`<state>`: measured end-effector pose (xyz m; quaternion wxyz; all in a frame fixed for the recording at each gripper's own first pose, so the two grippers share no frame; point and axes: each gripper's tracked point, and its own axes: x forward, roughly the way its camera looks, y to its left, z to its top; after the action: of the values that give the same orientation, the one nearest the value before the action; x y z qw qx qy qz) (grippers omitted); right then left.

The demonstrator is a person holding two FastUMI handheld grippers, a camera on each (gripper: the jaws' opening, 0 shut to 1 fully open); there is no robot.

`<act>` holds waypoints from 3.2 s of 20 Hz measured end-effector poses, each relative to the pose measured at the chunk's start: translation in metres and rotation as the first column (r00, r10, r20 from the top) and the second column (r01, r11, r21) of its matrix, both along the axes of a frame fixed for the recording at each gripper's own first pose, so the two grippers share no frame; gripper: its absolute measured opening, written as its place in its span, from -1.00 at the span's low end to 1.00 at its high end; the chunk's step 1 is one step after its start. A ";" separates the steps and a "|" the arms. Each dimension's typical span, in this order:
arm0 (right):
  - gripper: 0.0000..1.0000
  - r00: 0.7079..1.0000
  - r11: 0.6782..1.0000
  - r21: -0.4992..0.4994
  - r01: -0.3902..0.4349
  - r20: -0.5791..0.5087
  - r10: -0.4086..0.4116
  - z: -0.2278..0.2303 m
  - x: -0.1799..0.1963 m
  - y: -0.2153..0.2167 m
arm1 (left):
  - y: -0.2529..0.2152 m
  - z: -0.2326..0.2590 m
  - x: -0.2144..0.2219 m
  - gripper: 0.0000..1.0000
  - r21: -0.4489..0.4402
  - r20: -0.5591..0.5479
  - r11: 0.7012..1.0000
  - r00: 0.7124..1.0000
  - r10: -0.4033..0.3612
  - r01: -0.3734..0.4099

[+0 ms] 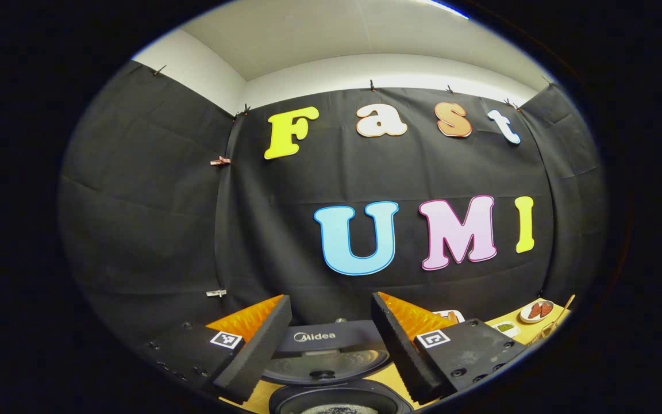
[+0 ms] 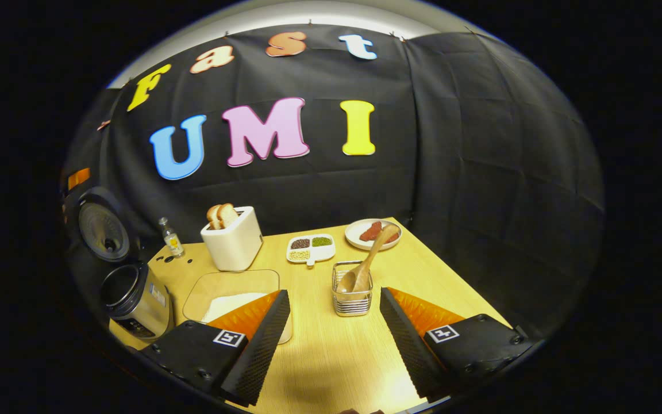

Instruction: Close the left gripper, press the button to open the rice cooker; take a wooden spoon from the chopstick holder with the right hand, scoop a spoonful of rice and pour it into the rice cooker, then put the wooden spoon back into the chopstick holder.

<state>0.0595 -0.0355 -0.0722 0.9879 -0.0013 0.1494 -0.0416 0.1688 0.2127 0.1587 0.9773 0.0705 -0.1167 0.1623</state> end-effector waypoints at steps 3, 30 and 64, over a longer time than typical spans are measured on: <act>0.97 0.999 0.999 0.005 -0.032 -0.013 0.032 0.003 -0.025 0.030 | 0.019 -0.007 0.018 0.83 -0.004 -0.011 1.000 1.000 0.012 -0.012; 0.97 0.967 0.970 0.069 -0.232 -0.089 0.238 -0.010 -0.060 0.004 | -0.044 -0.215 -0.080 0.99 -0.199 -0.461 0.956 0.881 0.104 -0.216; 0.97 0.940 0.972 0.039 -0.233 0.264 0.215 0.112 -0.040 -0.055 | -0.202 -0.124 -0.141 0.89 -0.163 -0.177 0.984 0.978 -0.106 0.078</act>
<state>0.0196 -0.0904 0.0395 0.9966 0.0216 0.0198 0.0766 0.0278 0.0108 0.0347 0.9929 0.0037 -0.0158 0.1181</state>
